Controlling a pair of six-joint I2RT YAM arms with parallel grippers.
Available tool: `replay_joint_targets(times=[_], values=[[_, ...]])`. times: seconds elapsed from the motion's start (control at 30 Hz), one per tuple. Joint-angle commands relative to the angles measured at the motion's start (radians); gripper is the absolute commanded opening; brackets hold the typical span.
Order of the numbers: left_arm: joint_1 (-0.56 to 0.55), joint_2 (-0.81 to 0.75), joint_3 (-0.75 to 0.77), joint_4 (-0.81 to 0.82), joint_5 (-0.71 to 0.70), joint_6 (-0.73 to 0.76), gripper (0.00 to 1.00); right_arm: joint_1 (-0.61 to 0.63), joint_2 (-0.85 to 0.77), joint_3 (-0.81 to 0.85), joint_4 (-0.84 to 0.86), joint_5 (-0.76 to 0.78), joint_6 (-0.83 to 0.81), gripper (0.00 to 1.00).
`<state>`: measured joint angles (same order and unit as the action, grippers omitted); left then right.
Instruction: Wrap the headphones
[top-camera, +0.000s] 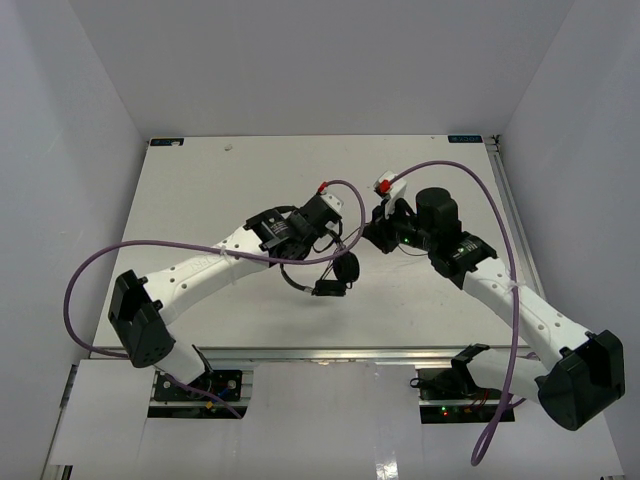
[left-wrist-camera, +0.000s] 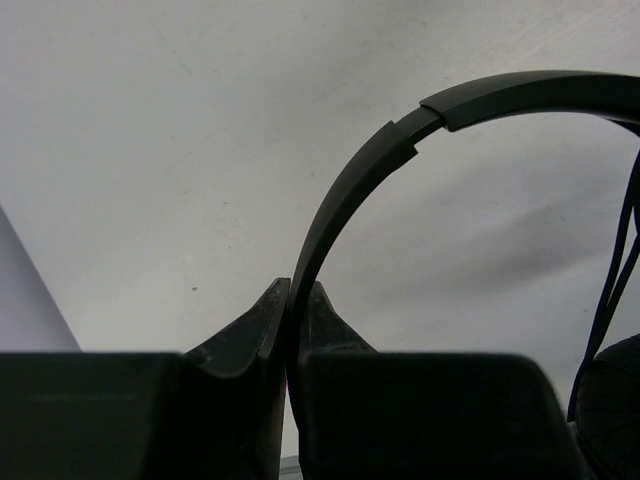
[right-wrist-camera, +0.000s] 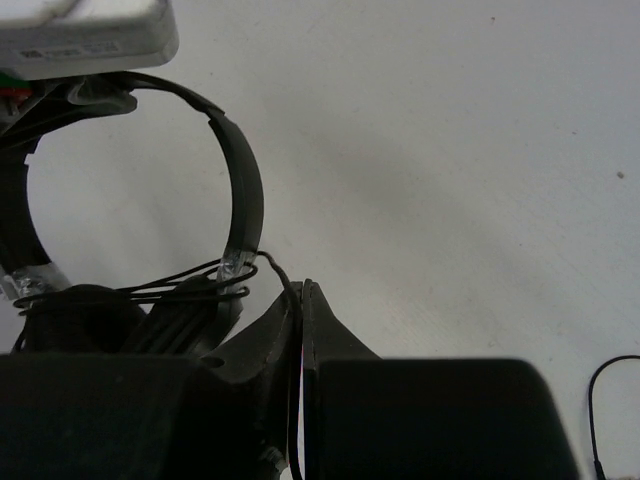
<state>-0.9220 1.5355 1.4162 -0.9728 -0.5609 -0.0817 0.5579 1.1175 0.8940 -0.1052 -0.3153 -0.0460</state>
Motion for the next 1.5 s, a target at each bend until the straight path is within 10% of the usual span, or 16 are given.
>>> replay_joint_targets(times=[0.0, 0.7, 1.47], values=[[-0.017, 0.014, 0.017, -0.006, -0.214, -0.031, 0.0, -0.008, 0.016, 0.06, 0.005, -0.1, 0.024, 0.08], [-0.018, 0.072, 0.056, -0.007, -0.331, -0.367, 0.0, 0.036, -0.024, -0.215, 0.443, -0.409, 0.299, 0.1], [0.018, -0.211, 0.0, 0.189, -0.1, -0.557, 0.0, 0.32, -0.165, -0.435, 0.557, -0.014, 0.259, 0.09]])
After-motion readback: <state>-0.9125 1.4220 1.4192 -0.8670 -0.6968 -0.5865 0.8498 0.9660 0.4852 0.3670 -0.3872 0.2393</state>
